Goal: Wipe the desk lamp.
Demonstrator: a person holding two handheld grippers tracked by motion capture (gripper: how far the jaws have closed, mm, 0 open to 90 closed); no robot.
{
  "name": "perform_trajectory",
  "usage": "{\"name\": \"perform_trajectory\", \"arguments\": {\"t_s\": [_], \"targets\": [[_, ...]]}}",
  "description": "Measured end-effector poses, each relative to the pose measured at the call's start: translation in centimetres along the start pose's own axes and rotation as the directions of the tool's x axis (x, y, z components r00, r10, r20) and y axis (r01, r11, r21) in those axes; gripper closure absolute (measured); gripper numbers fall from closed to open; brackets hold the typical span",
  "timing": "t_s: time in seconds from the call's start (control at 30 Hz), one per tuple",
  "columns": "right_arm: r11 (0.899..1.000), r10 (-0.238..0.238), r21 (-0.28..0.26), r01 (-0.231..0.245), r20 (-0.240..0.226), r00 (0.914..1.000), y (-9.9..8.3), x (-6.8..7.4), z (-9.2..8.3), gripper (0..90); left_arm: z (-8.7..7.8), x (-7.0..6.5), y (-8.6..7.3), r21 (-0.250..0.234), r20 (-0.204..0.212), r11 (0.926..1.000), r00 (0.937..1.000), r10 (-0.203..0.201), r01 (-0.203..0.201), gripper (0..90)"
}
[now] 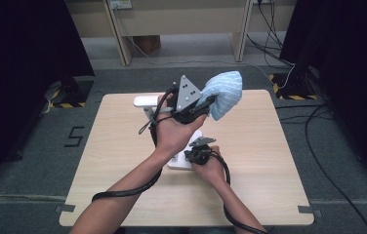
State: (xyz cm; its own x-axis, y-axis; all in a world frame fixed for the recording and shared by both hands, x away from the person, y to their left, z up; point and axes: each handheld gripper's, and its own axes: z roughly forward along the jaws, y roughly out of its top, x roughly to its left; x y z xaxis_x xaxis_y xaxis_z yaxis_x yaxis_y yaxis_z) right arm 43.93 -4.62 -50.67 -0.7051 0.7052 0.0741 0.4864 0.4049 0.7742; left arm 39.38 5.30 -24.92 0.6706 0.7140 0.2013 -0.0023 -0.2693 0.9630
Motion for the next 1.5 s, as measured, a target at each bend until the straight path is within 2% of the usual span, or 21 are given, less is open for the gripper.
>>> {"name": "perform_trajectory", "arguments": {"t_s": [0.53, 0.8, 0.9, 0.97, 1.03, 1.17, 1.4, 1.47, 1.5], "targets": [[1.0, 0.001, -0.002, -0.001, 0.0, 1.0, 0.0, 0.0, 0.0, 90.0, 0.4, -1.7, 0.6, -0.025, 0.054, 0.9997, 0.9985, 0.01, -0.009, 69.2], [1.0, 0.002, -0.002, -0.002, 0.001, 1.0, 0.0, 0.0, 0.0, 90.0, 0.3, -3.1, 0.7, -0.025, 0.098, 0.9993, 0.9947, 0.031, -0.029, 69.2], [1.0, -0.002, -0.002, 0.002, 0.001, 1.0, 0.0, 0.0, 0.0, 90.0, 0.3, -4.0, 0.2, -0.011, 0.121, 0.9992, 0.9919, 0.04, -0.039, 69.2], [1.0, -0.002, -0.001, 0.002, 0.002, 1.0, 0.0, 0.0, 0.0, 90.0, 0.6, -4.8, -0.7, 0.015, 0.139, 0.9987, 0.9892, 0.046, -0.049, 69.2], [1.0, 0.0, -0.002, 0.0, 0.002, 1.0, 0.0, 0.0, 0.0, 90.0, 0.8, -4.9, -1.1, 0.029, 0.143, 0.9986, 0.9889, 0.04, -0.044, 69.2], [1.0, 0.004, -0.001, -0.004, 0.002, 1.0, -0.1, 0.0, -0.1, 90.0, 1.2, -4.9, -2.2, 0.046, 0.138, 0.9986, 0.9902, 0.019, -0.026, 69.3], [1.0, 0.003, -0.001, -0.003, 0.002, 1.0, -0.1, 0.0, -0.1, 90.0, 1.5, -5.0, -3.3, 0.075, 0.132, 0.9968, 0.9911, 0.016, -0.027, 69.3], [1.0, 0.003, -0.002, -0.003, 0.002, 1.0, -0.1, 0.0, 0.0, 90.0, 1.6, -4.9, -3.6, 0.078, 0.124, 0.9967, 0.9922, 0.011, -0.021, 69.4], [1.0, 0.002, -0.001, -0.002, 0.003, 1.0, -0.1, 0.0, -0.1, 90.0, 1.8, -4.7, -3.7, 0.082, 0.108, 0.9965, 0.9941, 0.007, -0.016, 69.4]]}}
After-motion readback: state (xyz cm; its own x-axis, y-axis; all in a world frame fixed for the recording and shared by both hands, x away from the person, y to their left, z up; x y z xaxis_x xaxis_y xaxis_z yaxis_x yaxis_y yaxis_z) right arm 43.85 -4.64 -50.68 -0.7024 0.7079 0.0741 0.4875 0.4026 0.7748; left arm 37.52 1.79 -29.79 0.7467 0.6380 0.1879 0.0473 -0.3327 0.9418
